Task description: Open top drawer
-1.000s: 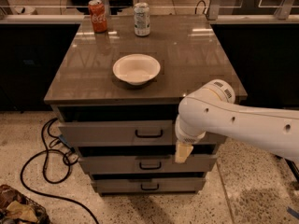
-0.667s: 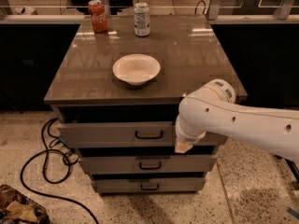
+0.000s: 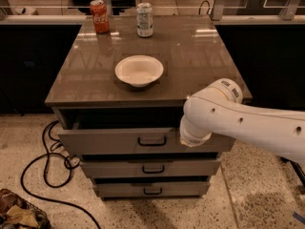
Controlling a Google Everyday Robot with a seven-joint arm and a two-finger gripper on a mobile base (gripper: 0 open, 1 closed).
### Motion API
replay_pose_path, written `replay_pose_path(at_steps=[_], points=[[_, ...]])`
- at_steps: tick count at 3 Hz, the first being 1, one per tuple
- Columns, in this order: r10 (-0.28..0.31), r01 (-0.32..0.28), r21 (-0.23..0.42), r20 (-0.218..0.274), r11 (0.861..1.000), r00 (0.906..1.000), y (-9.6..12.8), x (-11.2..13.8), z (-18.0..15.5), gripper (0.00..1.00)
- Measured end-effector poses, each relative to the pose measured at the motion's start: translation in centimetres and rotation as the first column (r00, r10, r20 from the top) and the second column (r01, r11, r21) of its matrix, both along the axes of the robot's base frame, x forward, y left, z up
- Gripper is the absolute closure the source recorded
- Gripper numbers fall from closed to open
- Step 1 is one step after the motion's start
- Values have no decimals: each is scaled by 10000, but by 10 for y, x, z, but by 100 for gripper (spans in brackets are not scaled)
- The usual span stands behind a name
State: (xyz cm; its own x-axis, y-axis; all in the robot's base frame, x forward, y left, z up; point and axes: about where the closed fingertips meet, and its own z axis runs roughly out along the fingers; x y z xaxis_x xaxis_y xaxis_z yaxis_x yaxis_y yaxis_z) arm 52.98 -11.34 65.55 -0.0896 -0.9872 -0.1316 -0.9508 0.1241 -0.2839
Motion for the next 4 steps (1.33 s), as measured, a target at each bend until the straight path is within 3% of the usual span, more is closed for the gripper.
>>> replay_pose_path(at_steps=[1, 4], points=[[0, 0, 0, -1, 10000, 10000, 0, 0, 8, 100], [72, -75, -135, -231, 9999, 9997, 4, -7, 10, 100]])
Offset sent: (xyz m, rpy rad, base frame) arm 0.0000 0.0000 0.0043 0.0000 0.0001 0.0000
